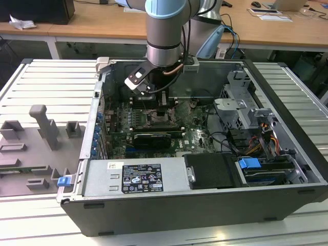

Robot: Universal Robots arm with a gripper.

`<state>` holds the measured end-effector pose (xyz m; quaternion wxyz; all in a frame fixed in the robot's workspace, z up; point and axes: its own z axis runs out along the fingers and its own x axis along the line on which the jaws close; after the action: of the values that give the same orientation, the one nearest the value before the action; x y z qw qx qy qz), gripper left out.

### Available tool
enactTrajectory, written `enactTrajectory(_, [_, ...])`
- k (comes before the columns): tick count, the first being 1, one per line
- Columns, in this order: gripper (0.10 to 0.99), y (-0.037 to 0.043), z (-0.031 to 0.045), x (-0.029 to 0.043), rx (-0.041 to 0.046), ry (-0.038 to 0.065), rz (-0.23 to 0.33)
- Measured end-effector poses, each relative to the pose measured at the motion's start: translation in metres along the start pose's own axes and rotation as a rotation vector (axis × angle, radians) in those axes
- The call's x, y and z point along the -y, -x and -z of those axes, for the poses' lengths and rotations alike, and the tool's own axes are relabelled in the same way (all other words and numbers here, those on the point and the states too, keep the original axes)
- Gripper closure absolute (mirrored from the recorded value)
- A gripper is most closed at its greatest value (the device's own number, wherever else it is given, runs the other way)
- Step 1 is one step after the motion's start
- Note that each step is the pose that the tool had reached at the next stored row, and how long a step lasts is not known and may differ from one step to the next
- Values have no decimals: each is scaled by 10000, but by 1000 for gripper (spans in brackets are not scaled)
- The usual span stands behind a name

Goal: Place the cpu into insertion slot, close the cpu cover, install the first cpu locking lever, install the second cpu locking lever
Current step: 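Place the cpu into insertion slot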

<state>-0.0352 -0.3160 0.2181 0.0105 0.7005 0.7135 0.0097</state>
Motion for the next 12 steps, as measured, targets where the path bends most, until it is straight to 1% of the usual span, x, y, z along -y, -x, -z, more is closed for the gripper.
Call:
enactTrajectory(1, [976, 0, 2, 0, 5, -4, -1])
enactTrajectory(12, [980, 0, 34, -1, 10, -5, 0])
